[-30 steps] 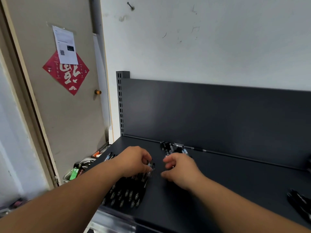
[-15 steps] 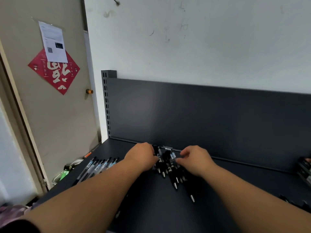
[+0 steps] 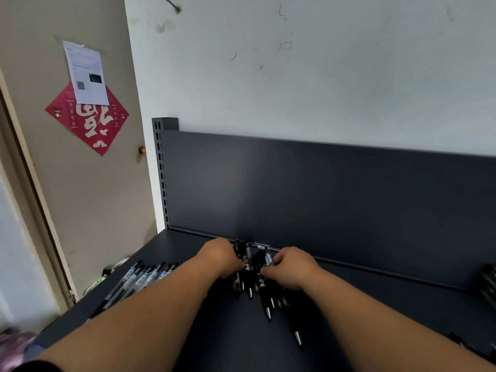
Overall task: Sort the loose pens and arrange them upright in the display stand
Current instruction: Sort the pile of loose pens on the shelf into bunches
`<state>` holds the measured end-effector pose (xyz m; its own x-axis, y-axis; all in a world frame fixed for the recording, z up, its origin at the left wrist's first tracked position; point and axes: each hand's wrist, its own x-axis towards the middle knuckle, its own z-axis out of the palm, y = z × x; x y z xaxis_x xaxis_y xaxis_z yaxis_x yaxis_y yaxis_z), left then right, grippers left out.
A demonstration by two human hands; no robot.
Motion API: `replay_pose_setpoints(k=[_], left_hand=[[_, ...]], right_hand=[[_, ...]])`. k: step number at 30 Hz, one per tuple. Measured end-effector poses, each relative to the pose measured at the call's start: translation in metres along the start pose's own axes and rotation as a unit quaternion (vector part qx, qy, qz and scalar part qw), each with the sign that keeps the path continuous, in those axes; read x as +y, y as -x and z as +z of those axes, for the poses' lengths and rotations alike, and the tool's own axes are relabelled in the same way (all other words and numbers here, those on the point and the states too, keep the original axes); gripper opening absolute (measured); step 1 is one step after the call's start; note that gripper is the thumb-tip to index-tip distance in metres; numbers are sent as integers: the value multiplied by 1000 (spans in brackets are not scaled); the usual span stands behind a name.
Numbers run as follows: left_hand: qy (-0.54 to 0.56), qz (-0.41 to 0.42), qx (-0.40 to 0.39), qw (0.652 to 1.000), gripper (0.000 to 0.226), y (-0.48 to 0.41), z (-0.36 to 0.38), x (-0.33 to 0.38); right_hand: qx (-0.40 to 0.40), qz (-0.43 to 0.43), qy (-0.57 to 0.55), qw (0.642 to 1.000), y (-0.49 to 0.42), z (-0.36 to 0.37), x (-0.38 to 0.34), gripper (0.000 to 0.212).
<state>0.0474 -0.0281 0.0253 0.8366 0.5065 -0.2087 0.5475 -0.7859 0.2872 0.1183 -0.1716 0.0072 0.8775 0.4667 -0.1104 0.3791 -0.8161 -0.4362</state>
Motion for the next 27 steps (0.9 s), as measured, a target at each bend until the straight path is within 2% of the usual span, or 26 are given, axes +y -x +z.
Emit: replay_pose_setpoints(k=[3,6,8,10,13,16,22,27], left_hand=[[-5,4,-7,1000,32,-1,0,0],[3,5,3,1000,34,0,1,-2],[36,-2,20,999,28,-2,3,-4],[79,-7,52,996,31,-4,2,-5],[146,33,112,982,15,-4,3,-4],[233,94,123,960,3,-1,6,-1],[348,172,78,918,21,4,7,5],[338,245,111,902,25,8,5,4]], right_hand=[[-7,19,-14,1000,-8,3,1,36],[-8,31,-11,999,-11,4,3,44],[-8,31,-18,999,-10,4,5,44],[-2,31,-30,999,-9,4,5,42],[7,31,-45,998,-7,5,7,39],[26,35,-79,996,-5,4,8,36],[72,44,-193,978,7,-9,12,33],[96,25,-294,951,18,-12,14,28]])
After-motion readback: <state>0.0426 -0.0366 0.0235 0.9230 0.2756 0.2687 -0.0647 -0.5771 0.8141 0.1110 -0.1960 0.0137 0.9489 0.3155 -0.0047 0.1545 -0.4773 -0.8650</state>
